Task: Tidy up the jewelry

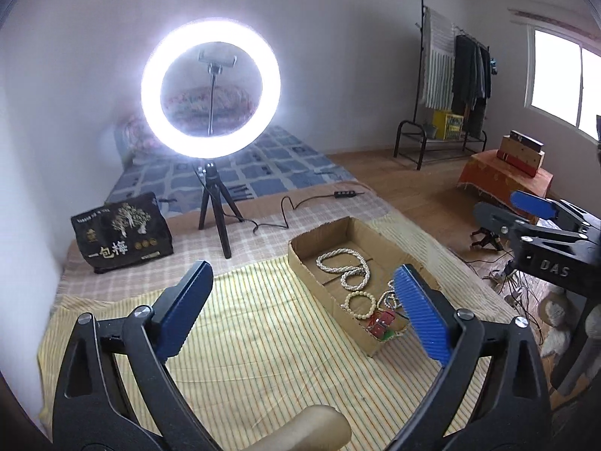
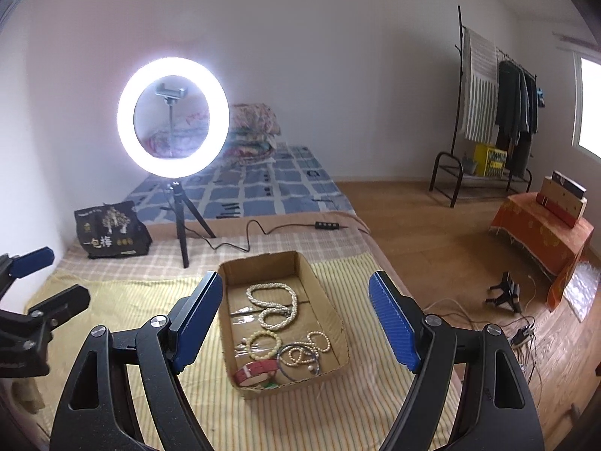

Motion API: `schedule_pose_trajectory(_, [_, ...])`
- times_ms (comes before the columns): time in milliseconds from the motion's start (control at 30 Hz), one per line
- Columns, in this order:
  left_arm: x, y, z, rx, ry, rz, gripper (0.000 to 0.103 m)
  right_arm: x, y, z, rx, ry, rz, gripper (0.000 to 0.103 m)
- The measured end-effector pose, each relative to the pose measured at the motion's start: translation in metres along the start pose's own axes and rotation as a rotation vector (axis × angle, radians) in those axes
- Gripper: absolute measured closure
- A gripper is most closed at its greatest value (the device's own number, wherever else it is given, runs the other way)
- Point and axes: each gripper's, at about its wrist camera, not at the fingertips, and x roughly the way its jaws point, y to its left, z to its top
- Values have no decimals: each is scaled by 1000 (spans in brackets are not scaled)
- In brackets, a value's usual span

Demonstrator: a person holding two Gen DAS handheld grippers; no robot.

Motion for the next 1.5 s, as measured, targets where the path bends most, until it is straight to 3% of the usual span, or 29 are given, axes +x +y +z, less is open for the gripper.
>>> schedule_pose_trajectory(500, [-54, -10, -31, 66, -15, -12, 0, -51, 24, -24, -56, -96, 7, 21])
schedule_pose_trajectory(933, [-54, -19, -50, 101, 29, -12, 0, -53, 22, -42, -28, -82, 23, 21])
schedule_pose_trajectory(1500, [-49, -21, -52, 111, 34, -5, 0, -47, 21, -43, -25, -77, 21, 21])
